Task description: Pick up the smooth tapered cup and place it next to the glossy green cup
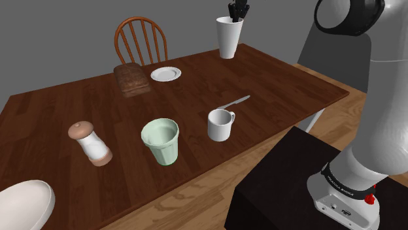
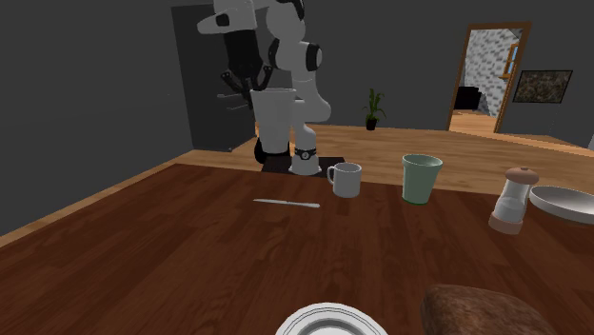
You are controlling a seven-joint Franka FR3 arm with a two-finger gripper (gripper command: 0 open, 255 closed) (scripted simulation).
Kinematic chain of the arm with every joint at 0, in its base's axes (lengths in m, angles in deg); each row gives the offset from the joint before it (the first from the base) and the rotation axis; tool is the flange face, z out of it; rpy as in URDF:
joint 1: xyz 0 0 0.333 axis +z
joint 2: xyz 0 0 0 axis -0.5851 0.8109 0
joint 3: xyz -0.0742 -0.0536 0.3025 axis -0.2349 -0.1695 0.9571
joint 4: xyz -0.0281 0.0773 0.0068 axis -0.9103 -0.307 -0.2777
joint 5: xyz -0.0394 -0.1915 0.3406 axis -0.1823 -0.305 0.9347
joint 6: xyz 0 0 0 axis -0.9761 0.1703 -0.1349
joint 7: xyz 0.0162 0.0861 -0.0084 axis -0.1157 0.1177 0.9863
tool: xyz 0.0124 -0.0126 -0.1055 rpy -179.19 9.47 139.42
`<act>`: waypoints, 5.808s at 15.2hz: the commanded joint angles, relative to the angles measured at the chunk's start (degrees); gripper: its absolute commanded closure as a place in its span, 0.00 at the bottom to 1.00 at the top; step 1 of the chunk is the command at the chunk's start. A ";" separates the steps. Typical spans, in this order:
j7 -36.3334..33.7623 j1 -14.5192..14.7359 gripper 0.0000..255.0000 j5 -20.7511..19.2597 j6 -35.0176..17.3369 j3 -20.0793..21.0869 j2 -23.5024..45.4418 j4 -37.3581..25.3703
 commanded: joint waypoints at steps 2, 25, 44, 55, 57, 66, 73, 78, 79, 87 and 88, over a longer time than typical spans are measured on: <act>-2.89 2.67 1.00 -0.43 -1.24 0.70 -2.09 2.87; -30.64 23.43 1.00 -2.76 -3.26 8.59 2.31 -3.72; -32.33 26.96 1.00 -3.15 -17.91 9.14 -0.23 13.06; -31.16 27.16 1.00 -2.93 -26.63 9.15 -0.86 22.49; -30.95 27.19 1.00 -2.87 -28.10 9.16 -0.76 23.87; -30.05 27.28 1.00 -2.54 -34.36 9.24 0.38 29.04; -29.68 27.30 1.00 -2.38 -36.76 9.29 1.13 30.72; -29.68 27.29 1.00 -2.38 -36.76 9.29 1.13 30.72; -29.68 27.30 0.00 -2.38 -36.76 9.29 1.13 30.72; -29.91 26.87 0.00 -2.63 -31.75 9.08 -0.31 27.19; -29.97 26.75 0.00 -2.68 -30.39 9.03 -0.58 26.09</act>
